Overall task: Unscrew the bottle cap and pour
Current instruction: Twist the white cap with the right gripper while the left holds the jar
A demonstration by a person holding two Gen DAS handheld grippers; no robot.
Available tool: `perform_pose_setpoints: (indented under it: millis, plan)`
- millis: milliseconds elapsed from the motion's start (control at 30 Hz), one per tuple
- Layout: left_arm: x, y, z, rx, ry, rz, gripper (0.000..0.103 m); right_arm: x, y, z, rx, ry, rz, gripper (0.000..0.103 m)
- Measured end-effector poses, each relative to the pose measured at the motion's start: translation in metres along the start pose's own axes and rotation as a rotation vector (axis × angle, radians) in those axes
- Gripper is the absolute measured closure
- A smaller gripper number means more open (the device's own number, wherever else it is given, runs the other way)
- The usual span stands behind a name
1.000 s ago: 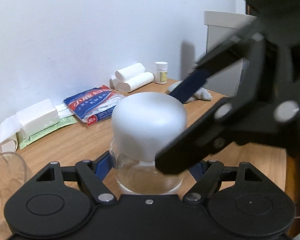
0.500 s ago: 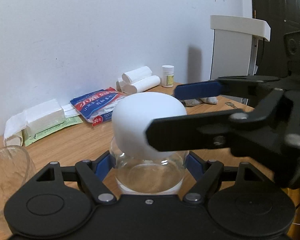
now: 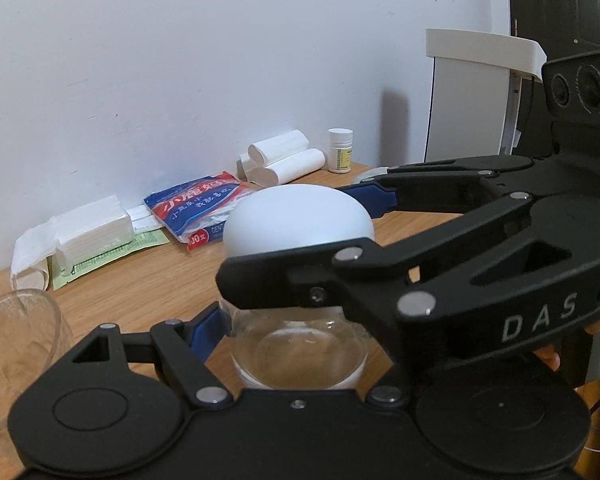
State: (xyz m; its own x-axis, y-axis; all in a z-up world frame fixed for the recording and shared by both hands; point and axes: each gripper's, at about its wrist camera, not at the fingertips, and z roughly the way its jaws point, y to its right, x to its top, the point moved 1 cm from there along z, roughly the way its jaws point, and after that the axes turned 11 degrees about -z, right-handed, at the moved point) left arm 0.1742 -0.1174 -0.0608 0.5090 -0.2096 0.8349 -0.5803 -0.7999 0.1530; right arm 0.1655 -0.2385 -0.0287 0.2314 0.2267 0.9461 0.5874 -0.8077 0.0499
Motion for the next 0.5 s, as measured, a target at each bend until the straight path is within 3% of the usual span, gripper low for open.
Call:
perform_pose_setpoints:
  millis: [500]
  plan:
    - [0.0020,-0.0044,-0.0016,-0.029,-0.024,0.034,0.025,0.0018,0.0075,0.0000,0.079,-0.023,-0.099,0.034]
